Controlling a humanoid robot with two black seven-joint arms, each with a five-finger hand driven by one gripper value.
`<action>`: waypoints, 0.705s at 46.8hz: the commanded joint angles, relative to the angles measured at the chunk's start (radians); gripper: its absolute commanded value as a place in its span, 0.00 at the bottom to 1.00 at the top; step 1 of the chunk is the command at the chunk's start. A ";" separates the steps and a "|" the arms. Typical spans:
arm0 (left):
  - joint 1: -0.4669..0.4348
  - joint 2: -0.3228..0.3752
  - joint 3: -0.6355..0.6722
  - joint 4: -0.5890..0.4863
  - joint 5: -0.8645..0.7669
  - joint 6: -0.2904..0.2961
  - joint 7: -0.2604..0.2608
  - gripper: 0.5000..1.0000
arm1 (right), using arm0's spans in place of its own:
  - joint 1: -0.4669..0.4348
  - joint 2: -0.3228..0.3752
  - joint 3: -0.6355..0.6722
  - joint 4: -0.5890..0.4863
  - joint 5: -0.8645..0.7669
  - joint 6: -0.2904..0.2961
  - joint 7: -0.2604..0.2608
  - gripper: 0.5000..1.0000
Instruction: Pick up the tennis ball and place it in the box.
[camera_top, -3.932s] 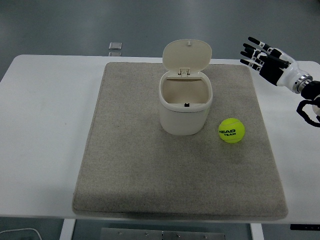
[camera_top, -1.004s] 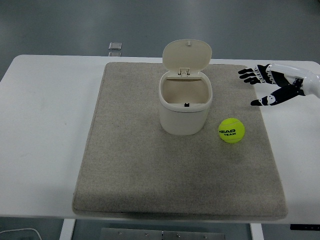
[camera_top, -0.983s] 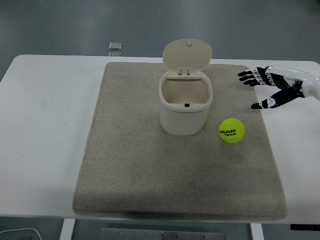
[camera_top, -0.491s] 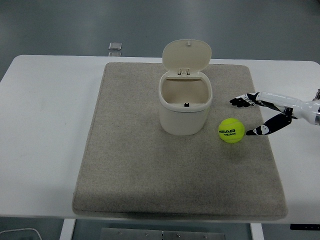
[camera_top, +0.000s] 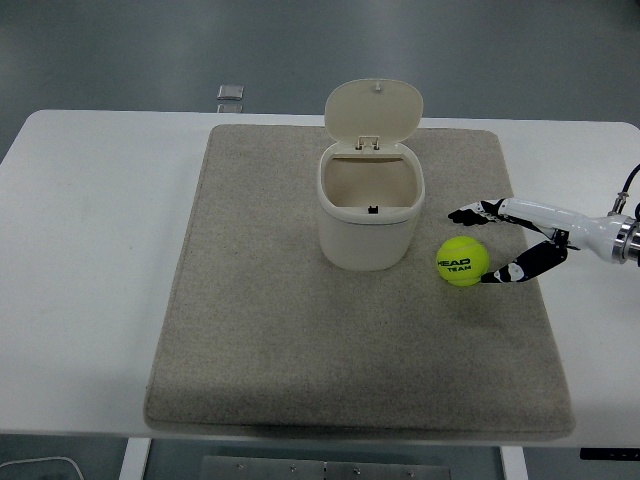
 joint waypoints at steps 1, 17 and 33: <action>0.000 0.000 -0.001 0.000 0.000 0.000 0.000 0.98 | -0.011 0.009 0.000 0.000 -0.010 -0.010 0.000 0.83; 0.000 0.000 -0.001 0.000 0.000 0.000 0.000 0.98 | -0.019 0.021 0.000 -0.002 -0.013 -0.016 0.000 0.81; 0.000 0.000 -0.001 0.000 0.000 0.000 0.000 0.98 | -0.026 0.029 0.000 -0.003 -0.026 -0.017 0.000 0.81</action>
